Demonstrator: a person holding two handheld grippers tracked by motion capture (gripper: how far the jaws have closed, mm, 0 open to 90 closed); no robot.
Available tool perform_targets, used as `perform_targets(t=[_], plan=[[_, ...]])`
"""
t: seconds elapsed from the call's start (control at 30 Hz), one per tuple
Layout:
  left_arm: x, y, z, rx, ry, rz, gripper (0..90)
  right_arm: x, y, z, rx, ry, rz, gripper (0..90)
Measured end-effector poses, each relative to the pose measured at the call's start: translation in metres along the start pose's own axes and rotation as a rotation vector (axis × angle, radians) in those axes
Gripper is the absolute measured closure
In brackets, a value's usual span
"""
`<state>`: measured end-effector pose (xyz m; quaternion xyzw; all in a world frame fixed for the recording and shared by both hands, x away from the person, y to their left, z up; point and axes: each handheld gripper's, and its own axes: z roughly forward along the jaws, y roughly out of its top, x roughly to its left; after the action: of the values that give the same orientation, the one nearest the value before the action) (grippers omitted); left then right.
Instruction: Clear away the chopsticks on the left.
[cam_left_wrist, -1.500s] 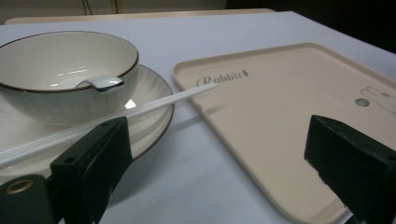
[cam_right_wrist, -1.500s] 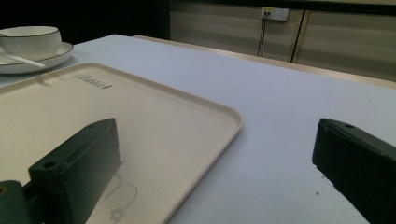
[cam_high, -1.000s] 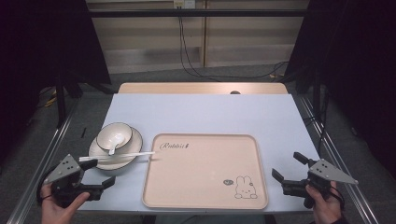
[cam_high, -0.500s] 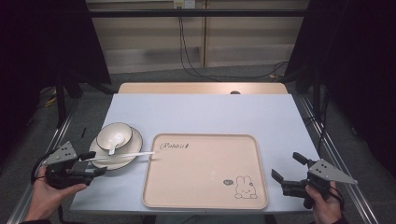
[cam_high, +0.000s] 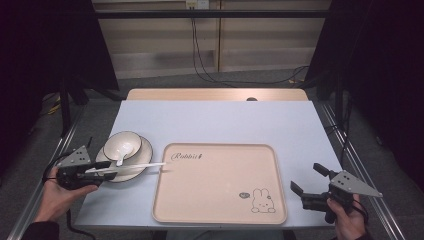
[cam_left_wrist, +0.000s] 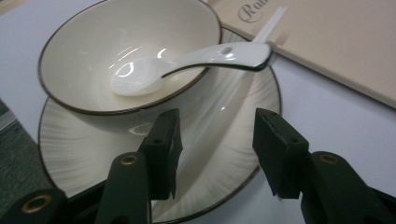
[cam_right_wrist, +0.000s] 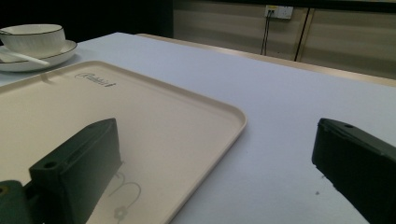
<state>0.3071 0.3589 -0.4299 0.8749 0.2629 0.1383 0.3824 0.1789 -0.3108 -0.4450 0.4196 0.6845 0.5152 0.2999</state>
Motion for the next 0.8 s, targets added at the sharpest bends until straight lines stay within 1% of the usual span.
perform_targets(t=[0.03, 0.07, 0.13, 0.17, 0.23, 0.27, 0.33, 0.4, 0.43, 0.5, 0.63, 0.67, 0.7, 0.77, 0.8], plan=[[0.002, 0.000, 0.001, -0.001, 0.004, -0.002, 55.9, 0.000, 0.000, 0.000, 0.000, -0.001, 0.000, 0.5], [0.002, -0.001, 0.001, -0.002, 0.004, -0.008, 56.7, 0.001, 0.000, 0.000, 0.001, -0.001, 0.002, 0.5], [0.004, -0.002, 0.004, 0.000, -0.001, 0.001, 62.0, 0.001, 0.000, 0.000, 0.007, 0.004, 0.000, 0.5], [0.004, -0.002, 0.004, 0.008, -0.014, 0.005, 64.9, 0.001, 0.000, 0.000, 0.006, 0.005, 0.001, 0.5], [0.004, -0.002, 0.005, 0.016, -0.008, 0.010, 67.8, 0.001, 0.000, 0.000, 0.006, 0.004, -0.001, 0.5], [0.005, -0.002, 0.007, 0.027, -0.008, 0.020, 69.5, 0.000, 0.000, 0.000, 0.006, 0.005, 0.000, 0.5], [0.005, -0.001, 0.008, 0.023, -0.004, 0.016, 70.7, 0.001, 0.000, 0.000, 0.005, 0.006, 0.000, 0.5], [0.005, -0.001, 0.009, 0.040, -0.004, 0.024, 72.0, 0.001, 0.000, 0.000, 0.003, 0.000, -0.005, 0.5], [0.005, -0.001, 0.010, 0.027, -0.007, 0.024, 72.0, 0.001, 0.000, 0.000, 0.005, 0.003, -0.005, 0.5], [0.005, -0.001, 0.011, 0.026, -0.006, 0.024, 72.1, 0.001, 0.000, 0.001, 0.005, 0.001, -0.005, 0.5], [0.004, -0.001, 0.011, 0.031, -0.001, 0.032, 71.9, 0.001, 0.000, 0.001, 0.005, 0.002, -0.006, 0.6], [0.004, -0.001, 0.010, 0.039, 0.007, 0.039, 71.9, 0.001, 0.000, 0.001, 0.005, 0.004, -0.004, 0.5], [0.004, 0.000, 0.010, 0.043, 0.006, 0.044, 71.2, 0.001, 0.000, 0.001, 0.003, 0.006, -0.008, 0.5], [0.003, 0.000, 0.011, 0.036, -0.002, 0.047, 70.7, 0.001, 0.000, 0.001, 0.003, 0.009, -0.007, 0.6], [0.003, -0.001, 0.011, 0.030, 0.007, 0.049, 70.3, 0.001, 0.000, 0.001, 0.004, 0.012, -0.010, 0.6]])
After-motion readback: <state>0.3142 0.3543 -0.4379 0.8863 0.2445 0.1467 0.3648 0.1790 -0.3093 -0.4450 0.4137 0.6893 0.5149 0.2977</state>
